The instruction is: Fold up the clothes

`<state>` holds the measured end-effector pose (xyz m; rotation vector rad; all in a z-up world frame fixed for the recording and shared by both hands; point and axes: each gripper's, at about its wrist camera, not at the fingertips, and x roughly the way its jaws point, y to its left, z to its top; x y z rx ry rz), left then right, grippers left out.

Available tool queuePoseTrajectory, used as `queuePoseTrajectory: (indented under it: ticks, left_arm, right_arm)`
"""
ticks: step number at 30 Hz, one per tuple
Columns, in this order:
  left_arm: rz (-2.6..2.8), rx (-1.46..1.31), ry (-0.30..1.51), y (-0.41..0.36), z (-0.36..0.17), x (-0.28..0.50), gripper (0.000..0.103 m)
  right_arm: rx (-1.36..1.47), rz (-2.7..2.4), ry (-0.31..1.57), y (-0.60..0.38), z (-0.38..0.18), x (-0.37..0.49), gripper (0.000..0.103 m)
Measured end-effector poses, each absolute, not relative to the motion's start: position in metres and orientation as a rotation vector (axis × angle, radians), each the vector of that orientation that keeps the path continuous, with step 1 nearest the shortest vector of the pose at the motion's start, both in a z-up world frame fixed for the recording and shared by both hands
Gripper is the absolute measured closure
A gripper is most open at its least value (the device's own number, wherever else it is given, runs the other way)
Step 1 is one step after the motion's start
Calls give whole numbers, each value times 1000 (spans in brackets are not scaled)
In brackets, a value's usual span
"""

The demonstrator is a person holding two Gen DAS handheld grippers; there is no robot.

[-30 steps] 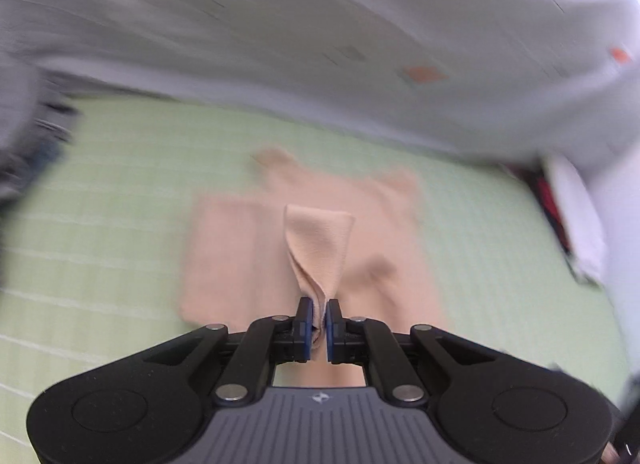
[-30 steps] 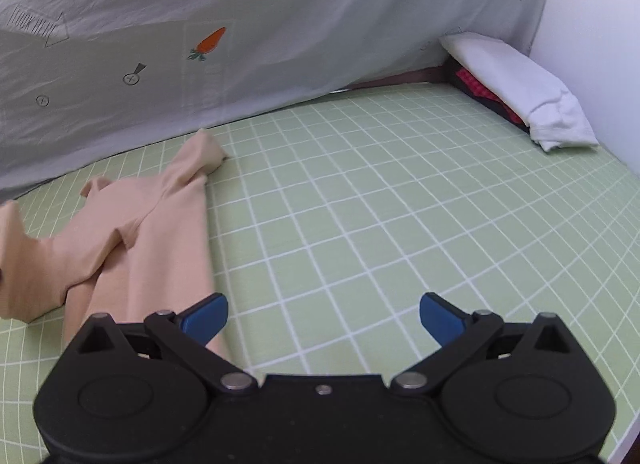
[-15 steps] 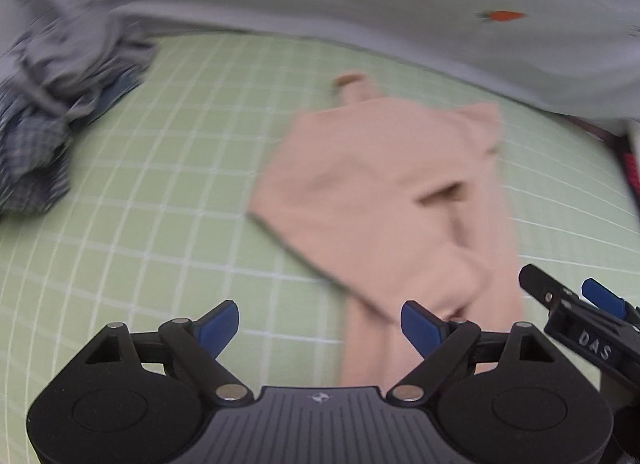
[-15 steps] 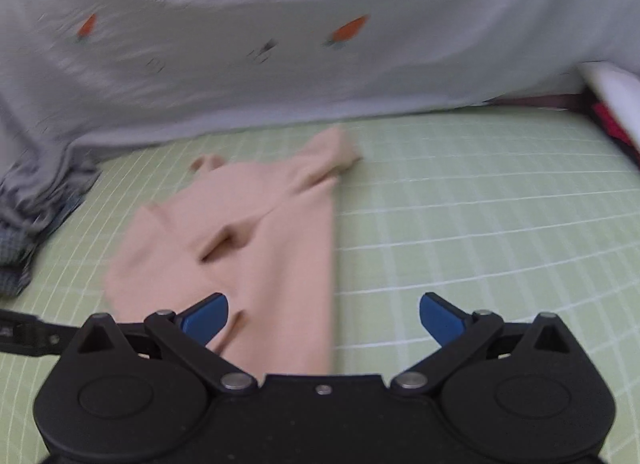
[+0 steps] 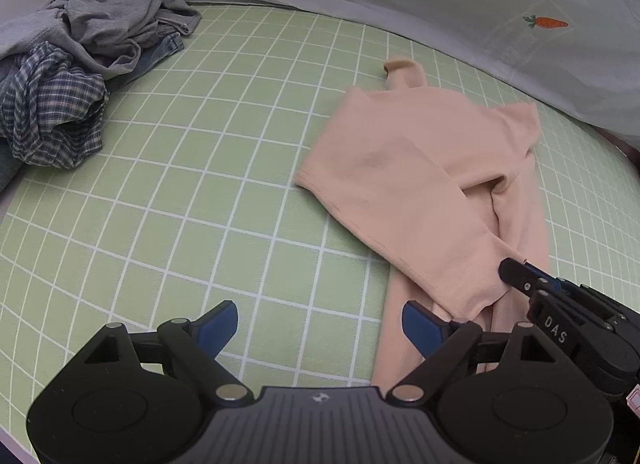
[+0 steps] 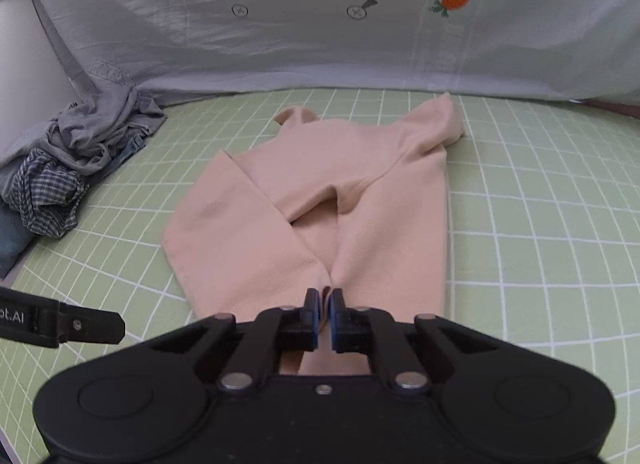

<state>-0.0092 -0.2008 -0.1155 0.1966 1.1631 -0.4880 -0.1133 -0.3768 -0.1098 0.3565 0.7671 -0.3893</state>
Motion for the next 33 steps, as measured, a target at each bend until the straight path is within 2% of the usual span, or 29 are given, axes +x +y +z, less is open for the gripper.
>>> queuePoseTrajectory:
  ticks: [9,16,33]
  left_arm:
    - [-528,171,1091,-182,-92,-19,13]
    - [-592,196,1073,-168,-87,-46,13]
    - [-659,272,1201,-164,-118,-128,13]
  right_arm:
    - [365,-470,680,-365,-84,-144,102]
    - [430,-508,663,-337,-85,-181,102]
    - [486,-523,821,-289,-110,-278,102]
